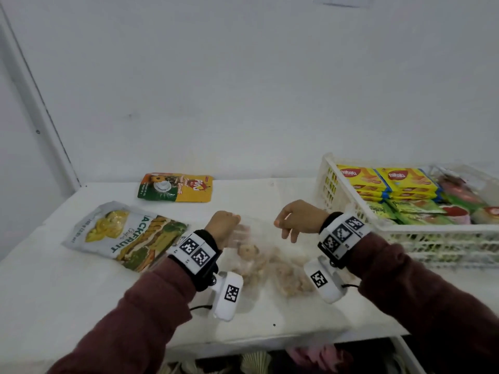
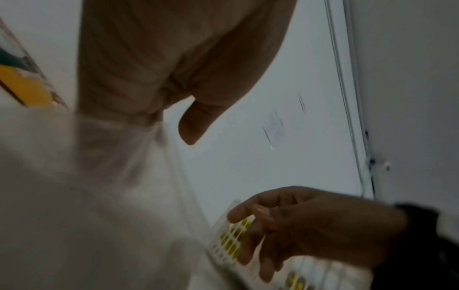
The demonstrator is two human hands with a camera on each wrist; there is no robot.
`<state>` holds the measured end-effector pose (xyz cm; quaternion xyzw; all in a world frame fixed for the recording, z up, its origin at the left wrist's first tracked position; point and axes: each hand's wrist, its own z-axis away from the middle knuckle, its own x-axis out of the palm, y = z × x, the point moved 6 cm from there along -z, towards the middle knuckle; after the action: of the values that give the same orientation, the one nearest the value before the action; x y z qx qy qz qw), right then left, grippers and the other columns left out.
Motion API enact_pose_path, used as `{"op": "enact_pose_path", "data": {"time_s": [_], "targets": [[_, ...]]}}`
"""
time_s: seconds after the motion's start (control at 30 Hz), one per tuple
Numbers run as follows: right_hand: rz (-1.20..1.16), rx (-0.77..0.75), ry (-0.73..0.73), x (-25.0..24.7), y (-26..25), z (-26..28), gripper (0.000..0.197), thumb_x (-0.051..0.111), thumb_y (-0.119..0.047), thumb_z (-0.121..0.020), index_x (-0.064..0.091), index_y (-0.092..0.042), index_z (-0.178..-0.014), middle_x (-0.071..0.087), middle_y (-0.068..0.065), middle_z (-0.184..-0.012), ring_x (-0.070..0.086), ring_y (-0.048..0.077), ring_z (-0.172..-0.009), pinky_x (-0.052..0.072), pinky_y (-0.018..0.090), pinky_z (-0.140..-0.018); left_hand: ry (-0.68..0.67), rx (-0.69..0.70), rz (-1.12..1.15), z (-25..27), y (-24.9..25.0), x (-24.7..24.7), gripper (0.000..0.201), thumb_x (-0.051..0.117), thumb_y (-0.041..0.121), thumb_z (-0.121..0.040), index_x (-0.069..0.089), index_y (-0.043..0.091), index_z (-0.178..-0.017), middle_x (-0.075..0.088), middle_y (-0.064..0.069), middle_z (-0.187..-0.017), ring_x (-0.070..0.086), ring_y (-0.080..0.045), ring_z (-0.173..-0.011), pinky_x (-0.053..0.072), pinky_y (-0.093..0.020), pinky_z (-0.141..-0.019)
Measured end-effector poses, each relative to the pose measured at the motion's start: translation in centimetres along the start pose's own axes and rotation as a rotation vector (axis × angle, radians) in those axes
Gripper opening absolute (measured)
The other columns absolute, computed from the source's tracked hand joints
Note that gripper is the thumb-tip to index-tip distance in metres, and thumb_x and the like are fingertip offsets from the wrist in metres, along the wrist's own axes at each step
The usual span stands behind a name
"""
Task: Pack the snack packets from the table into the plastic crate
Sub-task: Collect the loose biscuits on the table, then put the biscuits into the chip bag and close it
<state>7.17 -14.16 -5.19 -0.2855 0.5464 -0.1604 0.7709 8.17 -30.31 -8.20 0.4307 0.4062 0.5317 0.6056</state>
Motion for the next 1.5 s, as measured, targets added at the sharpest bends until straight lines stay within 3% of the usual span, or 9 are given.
{"op": "enact_pose_path", "data": {"time_s": [0.07, 0.13, 0.23, 0.43, 0.83, 1.03, 1.2, 1.33, 1.5], "targets": [[0.297, 0.093, -0.061, 0.8, 1.2, 0.3, 0.046, 0.052, -0.034, -0.093, 0.046, -0.005, -0.127, 0.061, 0.012, -0.116, 0.062, 0.022, -0.090, 0.044, 0.029, -0.080, 0.073, -0.024, -0.384, -0.4, -0.8, -0.4, 0.034, 0.045, 0.017, -0.097, 0.041, 0.004, -0.128, 0.043, -0.022, -0.133, 0.051, -0.031, -0.113, 0.043, -0.037, -0.090], [0.539, 0.142, -0.100, 1.2, 2.5, 1.4, 0.064, 0.048, -0.042, -0.093, 0.028, -0.007, -0.142, 0.040, 0.011, -0.143, 0.046, 0.025, -0.125, 0.038, 0.032, -0.099, 0.067, 0.011, -0.750, -0.6, -1.2, -0.4, 0.077, 0.055, 0.027, -0.092, 0.006, 0.006, -0.148, 0.015, -0.017, -0.154, 0.020, -0.031, -0.141, 0.025, -0.037, -0.111], [0.642, 0.204, -0.217, 2.3, 4.1, 3.5, 0.071, 0.039, -0.051, -0.094, 0.016, -0.011, -0.148, 0.030, 0.013, -0.150, 0.036, 0.026, -0.134, 0.032, 0.033, -0.106, -0.146, 0.065, -1.161, -0.1, -2.3, 0.7, 0.087, 0.058, 0.039, -0.088, 0.001, 0.019, -0.150, -0.014, -0.012, -0.156, -0.010, -0.030, -0.145, 0.008, -0.043, -0.116], [0.670, 0.357, -0.325, 5.2, 6.0, 4.7, 0.073, 0.035, -0.058, -0.091, 0.001, -0.029, -0.148, 0.008, 0.021, -0.153, 0.021, 0.040, -0.138, 0.024, 0.044, -0.111, -0.501, -0.070, -1.604, 0.5, -6.2, 2.3, 0.088, 0.042, 0.056, -0.090, -0.015, 0.022, -0.148, -0.021, -0.009, -0.155, -0.007, -0.032, -0.145, 0.007, -0.046, -0.118], [0.685, 0.362, -0.132, 3.0, 6.3, -3.4, 0.069, 0.034, -0.061, -0.090, 0.005, -0.034, -0.148, 0.003, 0.018, -0.155, 0.006, 0.042, -0.141, 0.012, 0.050, -0.114, -0.245, -0.076, -1.593, -7.1, -3.8, 2.9, 0.088, 0.045, 0.054, -0.090, -0.009, 0.019, -0.149, -0.017, -0.015, -0.155, 0.003, -0.040, -0.143, 0.011, -0.046, -0.115], [0.684, 0.358, -0.181, 1.4, 6.2, -5.3, 0.082, 0.034, -0.068, -0.080, 0.014, -0.027, -0.147, 0.016, 0.021, -0.151, 0.024, 0.040, -0.137, 0.026, 0.042, -0.112, -0.216, -0.081, -1.441, -9.8, -2.6, 2.8, 0.086, 0.046, 0.056, -0.089, -0.004, 0.022, -0.150, -0.014, -0.014, -0.156, 0.007, -0.038, -0.143, 0.013, -0.046, -0.115], [0.770, 0.304, -0.053, 0.3, 3.5, -5.8, 0.082, 0.042, -0.065, -0.084, 0.006, -0.029, -0.148, -0.021, 0.015, -0.154, -0.014, 0.037, -0.142, 0.006, 0.057, -0.113, -0.064, 0.050, -1.031, -7.6, 1.0, -0.5, 0.069, 0.048, 0.047, -0.092, 0.019, 0.022, -0.148, -0.008, -0.012, -0.157, 0.005, -0.028, -0.146, 0.013, -0.040, -0.118], [0.521, -0.019, 0.016, 2.7, -4.7, -6.0, 0.068, 0.047, -0.050, -0.091, 0.026, -0.012, -0.144, 0.019, 0.013, -0.152, 0.020, 0.027, -0.141, 0.021, 0.039, -0.112, 0.316, 0.152, -0.918, -5.1, 3.5, -9.2, 0.055, 0.054, 0.039, -0.091, 0.040, 0.019, -0.140, 0.018, -0.014, -0.154, 0.014, -0.026, -0.143, 0.017, -0.037, -0.116], [0.212, -0.159, -0.129, 10.9, -12.0, -6.7, 0.040, 0.051, -0.029, -0.093, 0.059, 0.007, -0.111, 0.059, 0.021, -0.115, 0.058, 0.030, -0.100, 0.044, 0.032, -0.086, 0.668, -0.085, -0.984, -2.2, 1.8, -22.6, 0.057, 0.049, 0.037, -0.093, 0.032, 0.020, -0.144, 0.015, -0.012, -0.155, 0.011, -0.027, -0.143, 0.016, -0.040, -0.116]]}}
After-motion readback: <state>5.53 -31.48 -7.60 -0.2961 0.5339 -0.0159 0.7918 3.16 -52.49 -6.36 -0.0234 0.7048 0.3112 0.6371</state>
